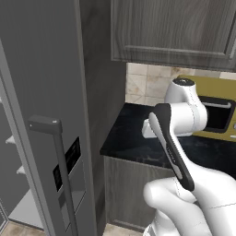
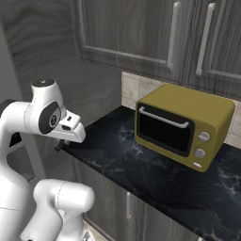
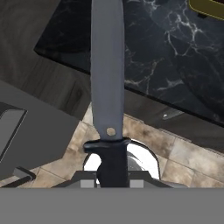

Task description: Retrieve the butter from the fridge and place it on a plate on the dining table. Then retrieve the butter knife by the fridge and place it near the plate.

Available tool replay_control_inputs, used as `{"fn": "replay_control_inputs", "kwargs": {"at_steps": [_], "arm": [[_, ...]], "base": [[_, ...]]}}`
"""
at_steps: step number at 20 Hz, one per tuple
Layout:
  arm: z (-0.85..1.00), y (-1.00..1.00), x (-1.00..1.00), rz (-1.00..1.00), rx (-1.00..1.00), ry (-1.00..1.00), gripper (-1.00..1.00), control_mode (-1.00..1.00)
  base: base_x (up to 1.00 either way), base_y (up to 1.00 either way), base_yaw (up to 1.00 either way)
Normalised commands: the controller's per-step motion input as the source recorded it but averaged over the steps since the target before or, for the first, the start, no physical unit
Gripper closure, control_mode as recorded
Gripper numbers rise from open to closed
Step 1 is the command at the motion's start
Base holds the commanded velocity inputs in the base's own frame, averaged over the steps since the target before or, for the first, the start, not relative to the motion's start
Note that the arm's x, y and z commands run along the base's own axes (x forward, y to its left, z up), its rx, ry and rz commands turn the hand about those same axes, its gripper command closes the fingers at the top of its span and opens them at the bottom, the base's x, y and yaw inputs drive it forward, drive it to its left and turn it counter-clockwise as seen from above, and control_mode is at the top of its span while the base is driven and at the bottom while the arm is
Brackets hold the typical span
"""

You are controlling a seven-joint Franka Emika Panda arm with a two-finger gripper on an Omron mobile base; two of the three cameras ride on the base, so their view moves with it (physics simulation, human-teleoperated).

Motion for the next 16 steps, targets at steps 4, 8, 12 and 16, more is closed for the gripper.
{"fn": "replay_control_inputs", "kwargs": {"at_steps": [4,8,12,16], "arm": [[0.0,0.0,0.0,0.0,0.0,0.0,1.0,-1.0],[0.0,0.0,0.0,0.0,0.0,0.0,1.0,1.0],[0.0,0.0,0.0,0.0,0.0,0.0,1.0,1.0],[0.0,0.0,0.0,0.0,0.0,0.0,1.0,1.0]], "base": [[0.0,0.0,0.0],[0.0,-0.01,0.0],[-0.19,-0.21,-0.15],[-0.38,-0.21,-0.31]]}}
